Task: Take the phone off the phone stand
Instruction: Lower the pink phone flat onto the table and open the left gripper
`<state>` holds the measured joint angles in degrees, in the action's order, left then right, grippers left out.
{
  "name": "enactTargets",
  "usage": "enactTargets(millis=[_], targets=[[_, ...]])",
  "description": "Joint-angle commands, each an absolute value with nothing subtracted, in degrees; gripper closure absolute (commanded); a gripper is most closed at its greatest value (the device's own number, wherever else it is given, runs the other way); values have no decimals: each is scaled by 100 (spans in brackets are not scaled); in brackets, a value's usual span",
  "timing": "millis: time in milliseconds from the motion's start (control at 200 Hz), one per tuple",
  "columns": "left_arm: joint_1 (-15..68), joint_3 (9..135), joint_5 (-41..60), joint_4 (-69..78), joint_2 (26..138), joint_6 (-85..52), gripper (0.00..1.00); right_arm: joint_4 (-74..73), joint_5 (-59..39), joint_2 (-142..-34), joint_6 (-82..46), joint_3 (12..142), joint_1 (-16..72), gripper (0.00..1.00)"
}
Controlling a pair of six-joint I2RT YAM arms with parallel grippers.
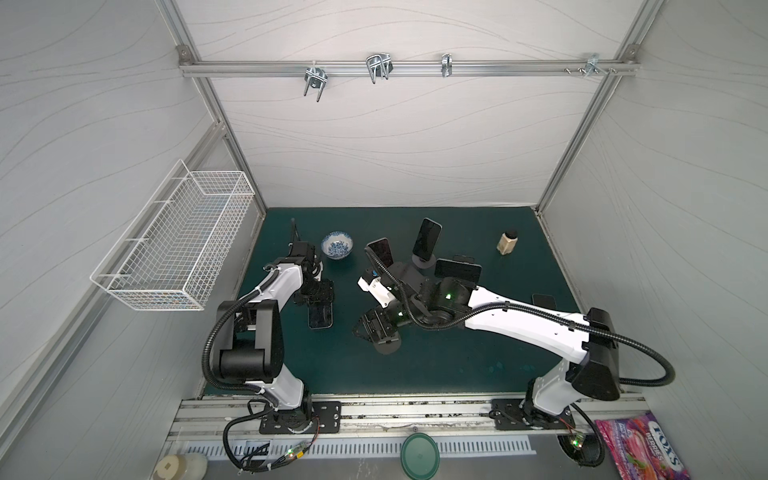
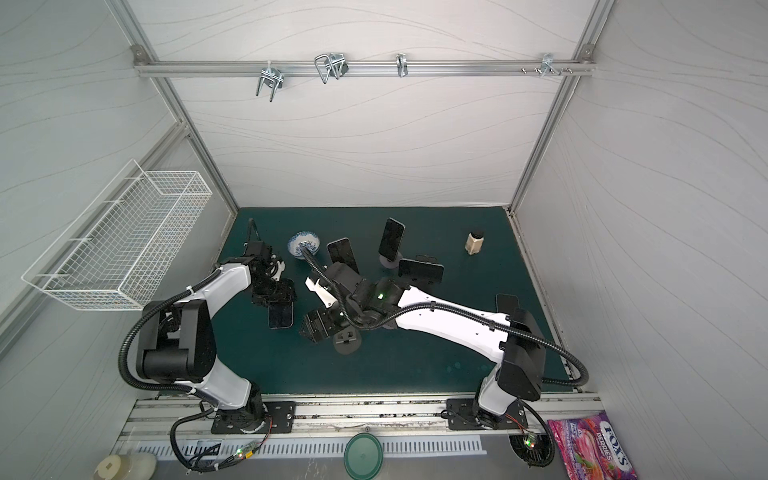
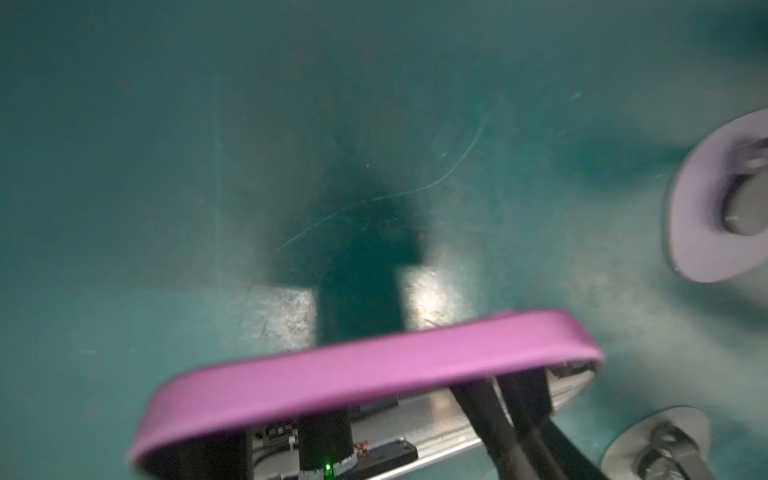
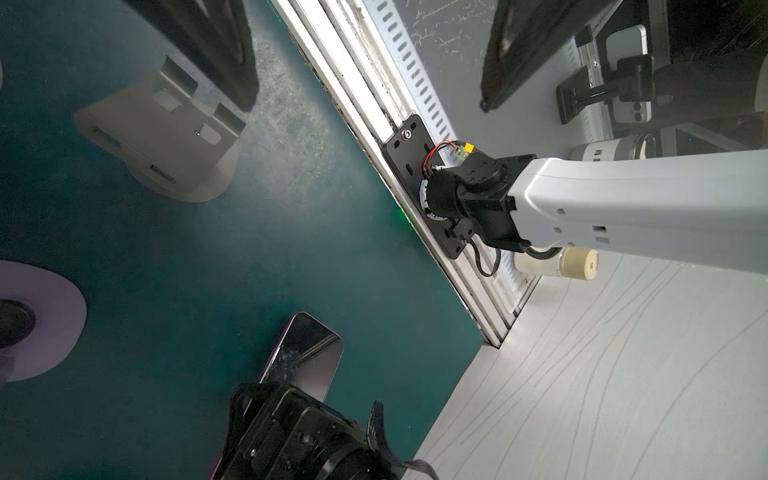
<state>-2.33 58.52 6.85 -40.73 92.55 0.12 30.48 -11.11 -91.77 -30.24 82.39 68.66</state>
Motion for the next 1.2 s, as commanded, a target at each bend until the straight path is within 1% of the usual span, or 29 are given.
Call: enactTargets(millis=[0, 110, 240, 370, 720, 865, 1065, 1195], targets=[[-273, 6212, 658, -4271, 9406, 190, 43, 3085, -1180, -9241, -3088, 8359, 6915, 15], [-324, 6276, 828, -4255, 9465, 285, 43, 3166, -1237, -9334, -3062, 8497, 6917, 15], [-382, 6429, 742, -4415, 9774, 332, 43, 3331, -1223, -9415, -2989, 8690, 6934, 15], [-386, 6495, 537, -4525, 10070, 316, 43, 3245, -1160, -9421, -3061, 8619, 6957, 15], [-389, 6565, 441, -4562, 10338, 238, 42, 3312, -1176, -9556, -3094, 8744, 7002, 15], [-395, 6565, 180, -4553, 10485, 237, 41, 3287, -1226, -9648, -3094, 8796, 7001, 15], [-496, 6539, 168, -4473, 10604, 183, 36, 3335, -1364, -9859, -3074, 9015, 7008, 15], [-524, 6587, 158, -4513, 10697, 154, 30, 3318, -1383, -9888, -3073, 9039, 7010, 15]])
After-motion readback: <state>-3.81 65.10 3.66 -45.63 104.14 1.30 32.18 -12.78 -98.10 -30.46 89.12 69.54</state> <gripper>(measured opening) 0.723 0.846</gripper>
